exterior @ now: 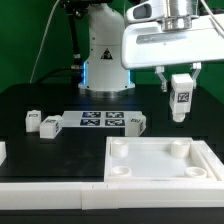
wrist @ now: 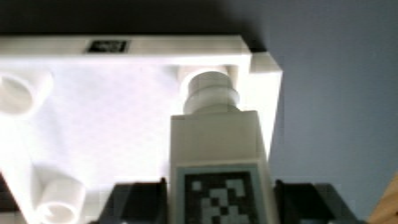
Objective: Assemble one leg
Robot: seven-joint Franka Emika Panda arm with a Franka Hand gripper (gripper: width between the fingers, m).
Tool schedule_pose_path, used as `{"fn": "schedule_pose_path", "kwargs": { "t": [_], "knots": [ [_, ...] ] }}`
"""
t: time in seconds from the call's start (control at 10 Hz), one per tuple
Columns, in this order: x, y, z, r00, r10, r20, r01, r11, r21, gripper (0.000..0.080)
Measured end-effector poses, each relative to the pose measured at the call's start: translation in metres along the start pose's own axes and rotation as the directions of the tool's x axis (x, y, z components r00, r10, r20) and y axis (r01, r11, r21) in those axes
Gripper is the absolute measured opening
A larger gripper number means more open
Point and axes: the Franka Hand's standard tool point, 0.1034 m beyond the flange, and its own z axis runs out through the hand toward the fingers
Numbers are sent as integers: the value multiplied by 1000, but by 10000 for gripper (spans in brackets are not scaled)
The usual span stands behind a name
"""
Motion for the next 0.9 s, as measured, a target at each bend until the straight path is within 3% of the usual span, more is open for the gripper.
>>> {"fn": "schedule_pose_path", "kwargs": {
  "t": [0.4, 0.5, 0.9],
  "knots": [
    [64, -4, 18, 991, -122, -60, 122, 992, 3, 290],
    [74, -3, 23, 989, -136, -62, 136, 991, 1, 290],
    [84, 0, 28, 989, -122, -78, 123, 992, 3, 290]
  ]
}}
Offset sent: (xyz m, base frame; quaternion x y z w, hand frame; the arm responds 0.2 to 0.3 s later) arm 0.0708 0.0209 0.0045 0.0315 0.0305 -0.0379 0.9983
